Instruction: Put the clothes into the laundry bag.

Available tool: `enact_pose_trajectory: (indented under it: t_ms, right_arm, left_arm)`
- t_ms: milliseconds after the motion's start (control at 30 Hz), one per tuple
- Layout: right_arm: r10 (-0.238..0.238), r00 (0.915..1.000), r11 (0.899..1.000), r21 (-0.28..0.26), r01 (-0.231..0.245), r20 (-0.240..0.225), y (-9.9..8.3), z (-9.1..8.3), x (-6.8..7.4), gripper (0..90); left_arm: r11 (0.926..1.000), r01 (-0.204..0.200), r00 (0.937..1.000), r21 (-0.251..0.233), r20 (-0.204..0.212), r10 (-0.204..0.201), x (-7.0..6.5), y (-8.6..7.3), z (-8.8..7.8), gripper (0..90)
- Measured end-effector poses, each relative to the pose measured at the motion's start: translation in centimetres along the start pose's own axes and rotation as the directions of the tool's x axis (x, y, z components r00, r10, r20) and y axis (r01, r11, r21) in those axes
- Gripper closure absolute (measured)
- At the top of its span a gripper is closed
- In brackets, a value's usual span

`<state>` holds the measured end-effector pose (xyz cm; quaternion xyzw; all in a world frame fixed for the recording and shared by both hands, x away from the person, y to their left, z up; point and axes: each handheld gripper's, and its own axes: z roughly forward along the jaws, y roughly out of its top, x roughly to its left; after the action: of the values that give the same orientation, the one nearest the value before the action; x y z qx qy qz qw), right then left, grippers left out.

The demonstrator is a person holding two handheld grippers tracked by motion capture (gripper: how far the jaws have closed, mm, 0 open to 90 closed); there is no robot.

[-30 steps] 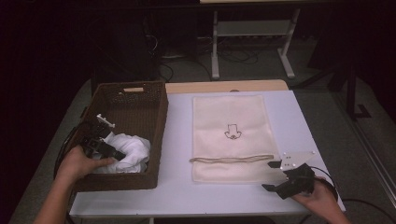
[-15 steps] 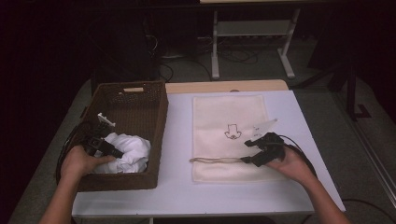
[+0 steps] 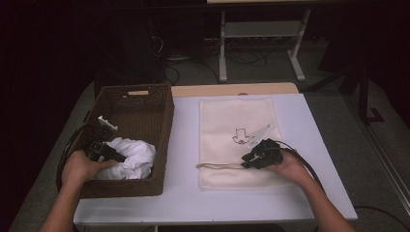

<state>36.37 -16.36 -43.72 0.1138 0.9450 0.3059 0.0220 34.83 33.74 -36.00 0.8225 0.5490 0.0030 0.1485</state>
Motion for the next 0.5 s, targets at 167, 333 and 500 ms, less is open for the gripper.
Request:
enact_pose_trajectory:
  t_ms: [167, 333, 500]
  right_arm:
    - [0.002, 1.0, 1.0, -0.013, -0.002, -0.006, -0.06, 0.21, -0.17, 77.6]
    - [-0.023, 0.9996, 1.0, -0.012, 0.022, -0.019, 0.15, 0.43, 0.09, 71.7]
    - [-0.003, 1.0, 1.0, -0.005, 0.003, 0.009, 0.32, 0.5, -0.21, 86.7]
  left_arm:
    - [1.0, 0.002, 1.0, -0.002, -0.004, -0.002, -0.1, -0.08, -0.04, 64.0]
    - [1.0, 0.003, 1.0, 0.007, -0.001, -0.003, 0.01, 0.17, -0.03, 63.8]
    - [1.0, 0.008, 1.0, -0.002, 0.004, -0.008, 0.17, 0.05, -0.03, 63.8]
